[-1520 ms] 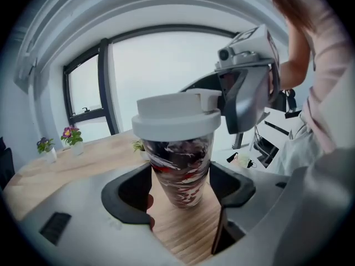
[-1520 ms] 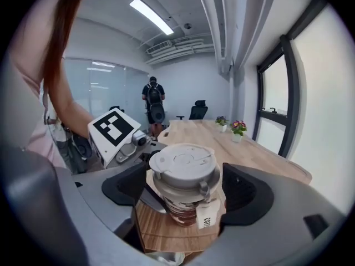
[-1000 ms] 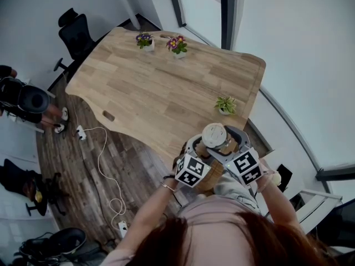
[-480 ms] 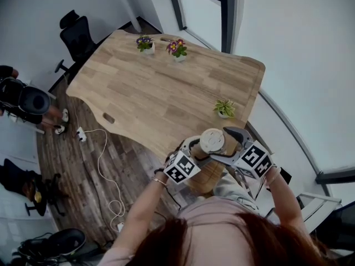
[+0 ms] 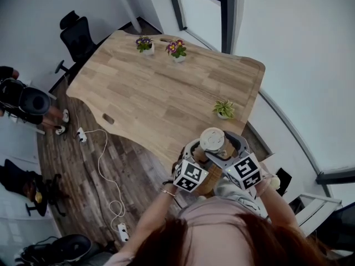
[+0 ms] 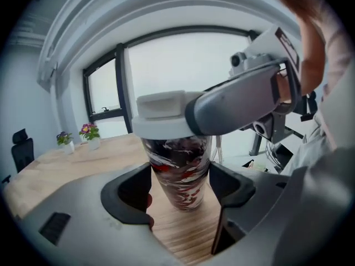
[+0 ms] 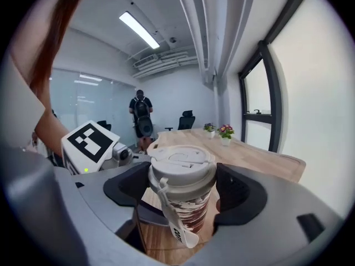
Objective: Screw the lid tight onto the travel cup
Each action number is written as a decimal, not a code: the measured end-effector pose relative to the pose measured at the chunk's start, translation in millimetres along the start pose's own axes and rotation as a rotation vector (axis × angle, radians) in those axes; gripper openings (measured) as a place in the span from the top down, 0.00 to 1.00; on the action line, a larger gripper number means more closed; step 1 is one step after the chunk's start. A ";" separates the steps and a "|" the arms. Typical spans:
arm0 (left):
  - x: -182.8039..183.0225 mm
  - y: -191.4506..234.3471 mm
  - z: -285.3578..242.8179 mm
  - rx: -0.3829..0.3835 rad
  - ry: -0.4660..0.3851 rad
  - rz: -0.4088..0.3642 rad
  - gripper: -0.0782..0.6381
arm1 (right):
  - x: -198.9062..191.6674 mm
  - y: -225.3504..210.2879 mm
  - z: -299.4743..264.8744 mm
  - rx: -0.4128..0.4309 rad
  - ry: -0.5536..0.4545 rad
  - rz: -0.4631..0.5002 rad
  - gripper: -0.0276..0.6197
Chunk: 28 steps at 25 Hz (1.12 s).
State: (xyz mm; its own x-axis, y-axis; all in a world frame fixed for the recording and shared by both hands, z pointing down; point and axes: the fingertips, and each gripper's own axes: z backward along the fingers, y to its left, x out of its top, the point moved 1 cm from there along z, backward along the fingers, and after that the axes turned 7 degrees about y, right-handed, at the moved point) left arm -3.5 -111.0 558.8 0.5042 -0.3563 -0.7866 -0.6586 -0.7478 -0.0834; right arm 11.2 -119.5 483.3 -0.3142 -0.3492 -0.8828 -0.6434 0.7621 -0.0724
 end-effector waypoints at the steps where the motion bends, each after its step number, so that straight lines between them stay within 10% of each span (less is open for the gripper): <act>1: 0.0 -0.6 -0.4 0.017 -0.007 0.015 0.44 | -0.7 0.0 0.1 -0.009 -0.005 -0.006 0.37; 15: -6.0 3.2 3.0 -0.192 0.028 -0.169 0.45 | -0.9 2.5 -2.3 0.304 0.077 0.042 0.37; 24: 0.9 6.0 -4.0 0.042 0.001 -0.006 0.45 | 0.1 -5.5 -7.2 -0.017 -0.023 -0.060 0.37; 28: 0.0 7.3 -3.9 0.039 -0.008 -0.002 0.45 | 0.1 -1.1 -7.4 0.020 -0.006 -0.021 0.37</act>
State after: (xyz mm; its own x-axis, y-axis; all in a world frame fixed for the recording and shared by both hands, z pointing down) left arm -6.2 -118.6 560.5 0.5009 -0.3506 -0.7913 -0.6791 -0.7260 -0.1082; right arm 6.7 -124.4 486.8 -0.2963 -0.3616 -0.8840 -0.6357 0.7654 -0.1000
